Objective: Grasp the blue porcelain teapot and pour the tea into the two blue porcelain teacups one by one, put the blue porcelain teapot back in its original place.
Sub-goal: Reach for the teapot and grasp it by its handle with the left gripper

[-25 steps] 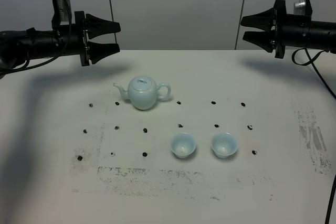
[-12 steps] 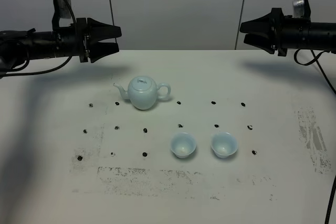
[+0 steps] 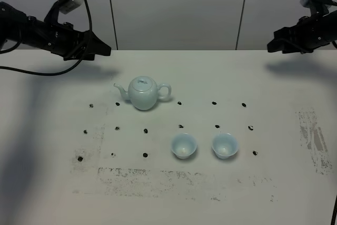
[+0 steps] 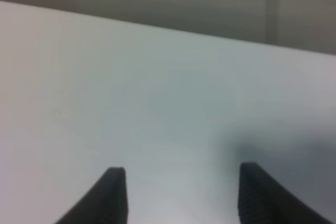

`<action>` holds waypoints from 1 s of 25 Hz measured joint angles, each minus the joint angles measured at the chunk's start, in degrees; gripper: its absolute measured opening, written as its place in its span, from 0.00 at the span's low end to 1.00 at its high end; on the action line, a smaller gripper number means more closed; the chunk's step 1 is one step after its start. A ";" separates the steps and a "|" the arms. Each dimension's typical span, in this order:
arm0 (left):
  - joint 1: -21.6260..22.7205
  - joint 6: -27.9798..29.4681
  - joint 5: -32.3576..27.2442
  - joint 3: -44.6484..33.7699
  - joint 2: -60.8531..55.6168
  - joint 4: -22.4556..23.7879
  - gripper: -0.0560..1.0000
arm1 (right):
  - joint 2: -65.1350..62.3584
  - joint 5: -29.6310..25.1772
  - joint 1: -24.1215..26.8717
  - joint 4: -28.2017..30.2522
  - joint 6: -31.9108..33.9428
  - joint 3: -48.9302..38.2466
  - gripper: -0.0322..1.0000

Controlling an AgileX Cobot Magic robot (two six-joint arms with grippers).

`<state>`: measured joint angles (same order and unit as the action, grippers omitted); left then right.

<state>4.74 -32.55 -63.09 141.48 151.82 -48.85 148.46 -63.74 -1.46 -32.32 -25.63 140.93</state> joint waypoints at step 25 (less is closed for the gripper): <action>-3.05 6.58 2.87 -1.50 -11.77 22.19 0.71 | -18.40 -6.06 -2.43 37.58 18.23 -24.16 0.41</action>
<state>1.68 -25.97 -60.22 139.98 140.05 -26.66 130.06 -69.80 -3.89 5.27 -7.40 116.77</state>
